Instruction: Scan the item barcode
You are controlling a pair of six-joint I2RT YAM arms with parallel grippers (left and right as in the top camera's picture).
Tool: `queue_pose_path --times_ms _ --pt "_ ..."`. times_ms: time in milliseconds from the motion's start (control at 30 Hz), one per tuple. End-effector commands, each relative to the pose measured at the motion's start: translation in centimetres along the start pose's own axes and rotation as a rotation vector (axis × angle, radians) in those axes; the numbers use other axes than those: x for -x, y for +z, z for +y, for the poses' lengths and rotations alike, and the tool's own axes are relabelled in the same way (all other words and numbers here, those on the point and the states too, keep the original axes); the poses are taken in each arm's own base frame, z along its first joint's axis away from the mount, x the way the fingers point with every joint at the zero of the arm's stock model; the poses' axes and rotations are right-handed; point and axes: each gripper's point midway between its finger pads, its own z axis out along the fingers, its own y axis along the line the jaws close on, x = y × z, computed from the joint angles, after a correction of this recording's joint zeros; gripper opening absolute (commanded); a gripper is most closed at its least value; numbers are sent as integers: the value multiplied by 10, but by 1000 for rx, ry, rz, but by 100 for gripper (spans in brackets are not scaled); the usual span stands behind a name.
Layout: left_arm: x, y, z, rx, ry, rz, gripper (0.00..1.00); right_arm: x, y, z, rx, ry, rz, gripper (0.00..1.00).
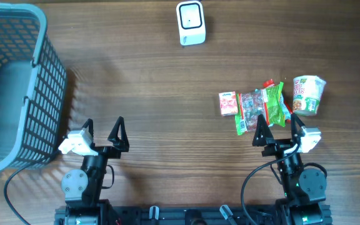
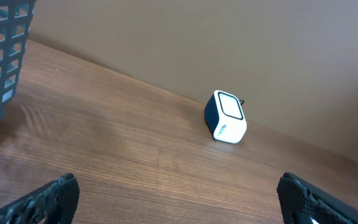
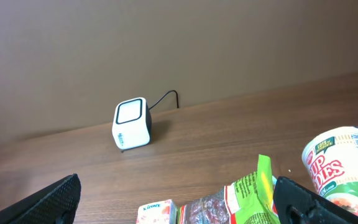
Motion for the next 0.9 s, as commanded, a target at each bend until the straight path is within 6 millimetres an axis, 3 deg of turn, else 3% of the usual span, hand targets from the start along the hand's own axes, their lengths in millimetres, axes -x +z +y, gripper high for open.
queue_pose_path --times_ms 0,867 --pt "-1 0 0 2 16 3 100 2 0 1 8 1 -9 100" --pt "-1 0 0 2 16 2 100 2 0 1 8 1 -9 100"
